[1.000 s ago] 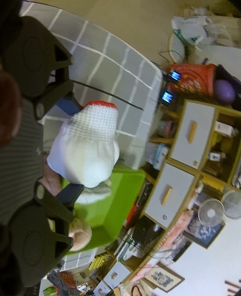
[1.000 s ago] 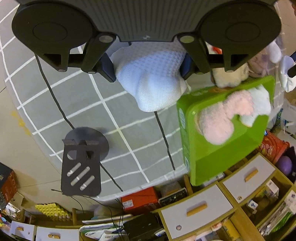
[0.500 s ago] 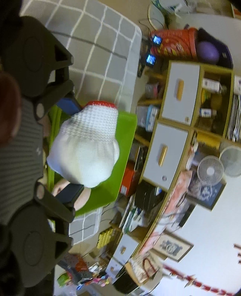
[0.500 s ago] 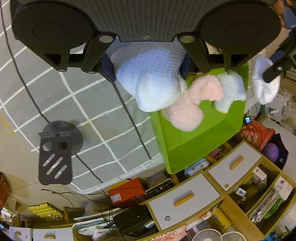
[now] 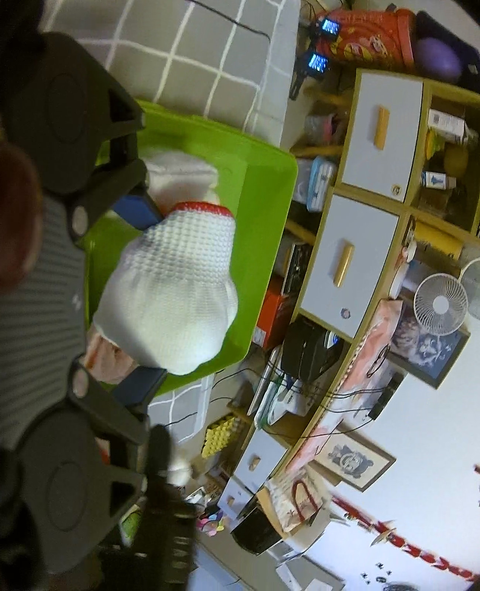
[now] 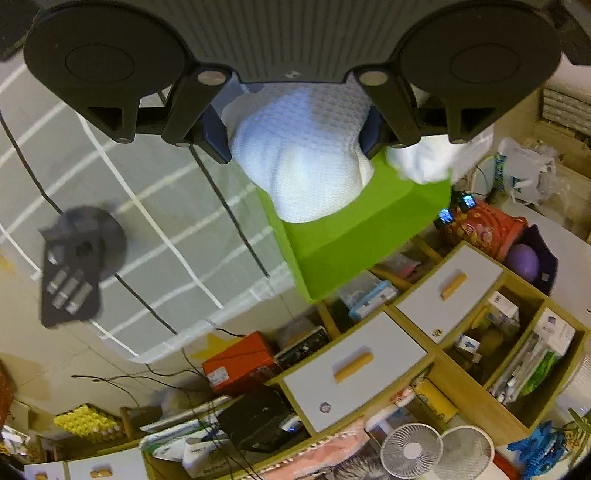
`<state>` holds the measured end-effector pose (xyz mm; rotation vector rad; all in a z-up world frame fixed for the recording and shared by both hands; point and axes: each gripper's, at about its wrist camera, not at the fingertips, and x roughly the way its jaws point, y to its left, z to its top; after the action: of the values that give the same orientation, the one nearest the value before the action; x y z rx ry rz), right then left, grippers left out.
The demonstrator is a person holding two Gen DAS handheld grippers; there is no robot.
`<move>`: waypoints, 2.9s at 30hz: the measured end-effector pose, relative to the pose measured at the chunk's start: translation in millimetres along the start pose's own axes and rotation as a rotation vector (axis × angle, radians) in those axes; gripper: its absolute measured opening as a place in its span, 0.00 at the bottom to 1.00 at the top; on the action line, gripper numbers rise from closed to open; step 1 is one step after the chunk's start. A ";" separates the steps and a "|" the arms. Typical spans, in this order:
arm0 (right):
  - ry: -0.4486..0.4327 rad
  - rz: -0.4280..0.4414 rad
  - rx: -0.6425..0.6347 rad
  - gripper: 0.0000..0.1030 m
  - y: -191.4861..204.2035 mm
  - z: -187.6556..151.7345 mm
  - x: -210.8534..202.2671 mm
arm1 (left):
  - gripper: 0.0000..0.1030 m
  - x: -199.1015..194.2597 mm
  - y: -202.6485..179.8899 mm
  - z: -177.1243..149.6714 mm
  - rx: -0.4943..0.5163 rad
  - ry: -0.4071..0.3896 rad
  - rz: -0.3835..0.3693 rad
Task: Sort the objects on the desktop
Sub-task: 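Carry both gloves over the green tray and open both tools to drop them, then move both open tools back to the remaining pile beside the tray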
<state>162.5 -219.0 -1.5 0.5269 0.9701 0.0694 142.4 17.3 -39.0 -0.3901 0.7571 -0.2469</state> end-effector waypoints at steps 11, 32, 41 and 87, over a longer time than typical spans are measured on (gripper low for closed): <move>-0.069 0.128 0.049 0.70 10.3 28.9 45.9 | 0.79 26.6 1.8 -7.8 0.050 0.064 0.007; -0.025 0.252 0.203 0.76 0.8 30.9 95.2 | 0.85 36.3 -5.9 -15.6 0.151 0.103 0.089; -0.020 0.281 0.226 0.83 -1.8 31.3 86.1 | 0.94 29.7 -4.9 -12.4 0.123 0.082 0.070; 0.091 0.016 -0.105 0.83 27.4 -7.8 0.7 | 0.99 -53.1 -24.7 -15.6 0.162 0.052 0.123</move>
<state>161.5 -191.7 7.0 0.4384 1.0452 0.1592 92.1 10.0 -6.0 -0.1839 0.8037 -0.2014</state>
